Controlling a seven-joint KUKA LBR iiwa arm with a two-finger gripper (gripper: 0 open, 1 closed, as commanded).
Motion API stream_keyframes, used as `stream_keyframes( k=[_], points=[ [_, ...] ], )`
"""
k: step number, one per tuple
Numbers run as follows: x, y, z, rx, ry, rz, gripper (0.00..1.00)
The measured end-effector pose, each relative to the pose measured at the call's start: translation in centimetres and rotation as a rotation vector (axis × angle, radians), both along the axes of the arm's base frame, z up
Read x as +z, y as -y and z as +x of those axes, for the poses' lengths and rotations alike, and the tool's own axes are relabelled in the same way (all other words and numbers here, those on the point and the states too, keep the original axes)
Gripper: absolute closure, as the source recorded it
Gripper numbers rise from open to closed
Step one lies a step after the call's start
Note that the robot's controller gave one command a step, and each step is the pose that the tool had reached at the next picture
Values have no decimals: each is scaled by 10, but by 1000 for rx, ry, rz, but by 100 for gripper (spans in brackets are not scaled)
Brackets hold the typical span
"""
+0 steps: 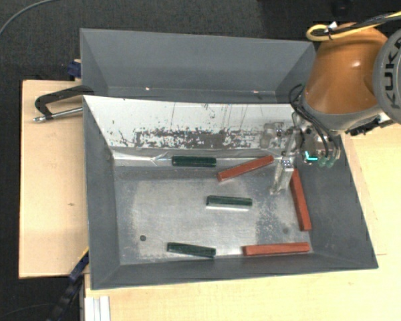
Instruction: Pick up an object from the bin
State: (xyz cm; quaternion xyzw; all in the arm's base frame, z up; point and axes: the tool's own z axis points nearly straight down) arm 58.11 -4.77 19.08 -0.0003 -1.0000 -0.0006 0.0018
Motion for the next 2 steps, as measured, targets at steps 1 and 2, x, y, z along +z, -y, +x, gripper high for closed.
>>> stream_keyframes(
  k=[1, 2],
  points=[
    [-119, -69, -34, -23, 7, 1, 0],
    [-88, -67, -32, -81, 13, 1, 0]
  ],
)
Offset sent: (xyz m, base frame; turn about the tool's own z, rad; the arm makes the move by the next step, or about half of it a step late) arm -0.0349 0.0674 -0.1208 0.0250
